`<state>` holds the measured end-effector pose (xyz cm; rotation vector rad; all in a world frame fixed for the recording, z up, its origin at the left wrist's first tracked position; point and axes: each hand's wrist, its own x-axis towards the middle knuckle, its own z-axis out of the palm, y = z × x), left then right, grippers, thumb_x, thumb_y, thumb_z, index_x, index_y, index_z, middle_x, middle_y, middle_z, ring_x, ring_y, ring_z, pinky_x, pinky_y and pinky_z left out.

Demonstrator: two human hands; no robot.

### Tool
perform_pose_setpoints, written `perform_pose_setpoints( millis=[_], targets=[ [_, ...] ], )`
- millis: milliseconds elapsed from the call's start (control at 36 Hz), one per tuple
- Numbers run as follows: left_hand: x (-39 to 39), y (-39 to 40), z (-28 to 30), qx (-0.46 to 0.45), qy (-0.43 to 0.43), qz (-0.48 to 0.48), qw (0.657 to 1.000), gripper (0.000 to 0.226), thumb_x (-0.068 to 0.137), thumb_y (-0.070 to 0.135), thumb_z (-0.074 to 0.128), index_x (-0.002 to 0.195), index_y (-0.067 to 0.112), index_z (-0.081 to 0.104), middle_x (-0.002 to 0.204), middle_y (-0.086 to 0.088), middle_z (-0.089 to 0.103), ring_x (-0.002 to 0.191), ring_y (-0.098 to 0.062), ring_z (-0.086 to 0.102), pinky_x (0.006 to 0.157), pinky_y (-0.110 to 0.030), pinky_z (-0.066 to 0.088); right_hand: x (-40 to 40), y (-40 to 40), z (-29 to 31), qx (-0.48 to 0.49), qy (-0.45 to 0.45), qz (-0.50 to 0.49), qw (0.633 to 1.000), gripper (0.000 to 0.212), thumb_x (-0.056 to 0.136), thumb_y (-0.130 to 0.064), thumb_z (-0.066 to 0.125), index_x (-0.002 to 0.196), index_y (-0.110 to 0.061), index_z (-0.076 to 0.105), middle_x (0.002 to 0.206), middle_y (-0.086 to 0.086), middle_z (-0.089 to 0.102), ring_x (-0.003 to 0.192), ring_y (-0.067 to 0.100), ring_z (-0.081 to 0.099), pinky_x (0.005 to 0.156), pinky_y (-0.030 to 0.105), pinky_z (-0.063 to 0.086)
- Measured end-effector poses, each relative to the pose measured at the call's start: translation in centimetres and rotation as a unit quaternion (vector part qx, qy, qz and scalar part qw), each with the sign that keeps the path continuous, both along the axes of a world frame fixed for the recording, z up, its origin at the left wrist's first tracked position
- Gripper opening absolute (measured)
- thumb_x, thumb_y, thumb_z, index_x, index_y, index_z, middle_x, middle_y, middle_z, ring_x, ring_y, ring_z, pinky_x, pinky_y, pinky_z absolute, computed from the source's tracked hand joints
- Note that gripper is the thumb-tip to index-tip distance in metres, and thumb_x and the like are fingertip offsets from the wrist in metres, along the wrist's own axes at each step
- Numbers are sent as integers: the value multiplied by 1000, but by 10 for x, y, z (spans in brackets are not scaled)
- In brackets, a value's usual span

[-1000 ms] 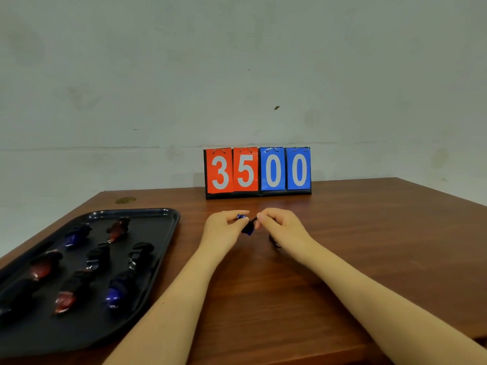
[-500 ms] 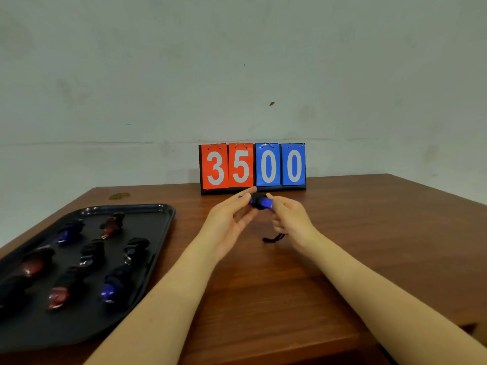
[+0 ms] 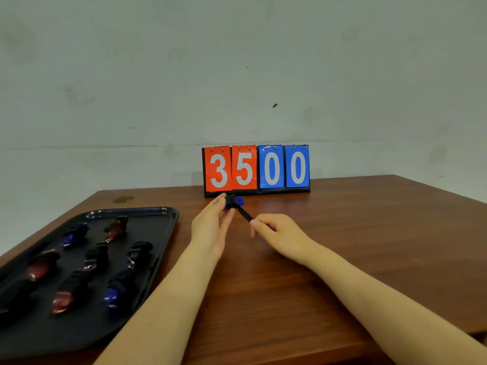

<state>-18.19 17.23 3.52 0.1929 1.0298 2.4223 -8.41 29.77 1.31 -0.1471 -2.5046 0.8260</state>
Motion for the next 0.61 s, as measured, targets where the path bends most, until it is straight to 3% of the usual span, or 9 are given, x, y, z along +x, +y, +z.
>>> perform_pose_setpoints(
  millis=[83, 167, 222, 278, 333, 417, 500, 611],
  targets=[
    [-3, 0, -1, -52, 33, 30, 998, 26, 93, 3, 58, 117, 11, 64, 114, -9, 65, 98, -16, 64, 84, -29, 55, 0, 0, 1, 14, 1, 4, 1000, 30, 100, -30, 46, 80, -21, 67, 74, -14, 61, 75, 0, 57, 78, 26, 47],
    [-2, 2, -3, -166, 117, 62, 977, 29, 92, 6, 60, 119, 15, 65, 110, -4, 63, 98, -15, 63, 90, -30, 53, 1, -1, 1, 34, 1, 8, 999, 27, 98, -31, 47, 81, -25, 66, 80, -6, 65, 77, 8, 59, 80, 33, 50],
    [0, 3, -5, -240, 218, 77, 943, 29, 93, 9, 59, 121, 18, 65, 112, 0, 62, 93, -10, 61, 96, -32, 51, 2, -2, 0, 40, 12, 11, 999, 24, 98, -28, 48, 83, -25, 66, 77, -9, 63, 73, 5, 57, 73, 25, 47],
    [2, 3, -6, -314, 327, 88, 887, 30, 95, 15, 57, 123, 21, 64, 123, 1, 63, 108, -14, 60, 103, -29, 43, 2, -2, 0, 35, 33, 6, 999, 22, 98, -25, 49, 84, -24, 66, 74, -10, 61, 69, 4, 54, 67, 20, 42],
    [4, 3, -8, -371, 395, 89, 836, 30, 96, 19, 56, 125, 23, 63, 128, 1, 62, 121, -16, 53, 96, -23, 35, 2, 0, 0, 20, 60, -4, 998, 22, 98, -22, 49, 84, -23, 66, 73, -8, 61, 68, 6, 54, 67, 23, 43],
    [7, 4, -7, -387, 420, 68, 818, 30, 96, 19, 56, 125, 24, 63, 128, 0, 62, 121, -16, 54, 100, -27, 40, 1, 4, 1, -15, 102, -22, 994, 24, 98, -18, 49, 82, -22, 66, 76, -6, 64, 73, 8, 57, 71, 24, 45],
    [9, 4, -6, -393, 435, 43, 809, 29, 96, 19, 56, 124, 23, 64, 127, -2, 63, 120, -17, 55, 103, -34, 44, 1, 6, 2, -55, 127, -42, 989, 26, 99, -16, 48, 81, -24, 65, 77, -11, 63, 78, 1, 58, 70, 10, 43],
    [13, 3, -4, -399, 481, 9, 781, 29, 96, 19, 56, 124, 23, 64, 128, 0, 63, 121, -15, 53, 97, -26, 40, -2, 10, 1, -64, 133, -71, 986, 23, 99, -16, 47, 83, -24, 63, 77, -14, 61, 78, -2, 57, 70, 7, 41]
  ],
)
